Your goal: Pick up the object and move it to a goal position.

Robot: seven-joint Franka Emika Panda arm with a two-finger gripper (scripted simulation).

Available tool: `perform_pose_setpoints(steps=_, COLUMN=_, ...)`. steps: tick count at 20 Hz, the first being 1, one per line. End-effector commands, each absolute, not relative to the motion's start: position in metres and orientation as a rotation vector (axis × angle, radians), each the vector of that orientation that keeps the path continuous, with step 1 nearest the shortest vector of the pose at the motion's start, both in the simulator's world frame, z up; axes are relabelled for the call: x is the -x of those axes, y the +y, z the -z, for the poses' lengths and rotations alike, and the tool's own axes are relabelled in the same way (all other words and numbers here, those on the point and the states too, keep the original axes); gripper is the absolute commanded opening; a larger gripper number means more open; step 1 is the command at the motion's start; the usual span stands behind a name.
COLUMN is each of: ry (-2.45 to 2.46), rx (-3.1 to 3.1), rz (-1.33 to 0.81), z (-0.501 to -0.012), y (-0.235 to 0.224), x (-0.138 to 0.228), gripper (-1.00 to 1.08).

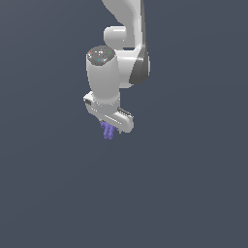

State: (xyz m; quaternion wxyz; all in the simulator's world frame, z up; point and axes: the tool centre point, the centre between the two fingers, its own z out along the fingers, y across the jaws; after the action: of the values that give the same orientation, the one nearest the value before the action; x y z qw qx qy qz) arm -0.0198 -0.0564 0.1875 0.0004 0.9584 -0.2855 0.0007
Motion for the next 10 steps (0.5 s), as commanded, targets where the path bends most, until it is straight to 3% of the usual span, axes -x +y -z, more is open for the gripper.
perform_pose_setpoints(steps=1, ry=-0.897, rx=-3.01, rz=-0.001, z=-0.212, y=-0.059, x=0.011, gripper=-1.0)
perform_pose_setpoints(steps=10, ry=-0.897, rx=-3.01, rz=-0.001, z=-0.293, y=-0.066, x=-0.021, gripper=-1.0)
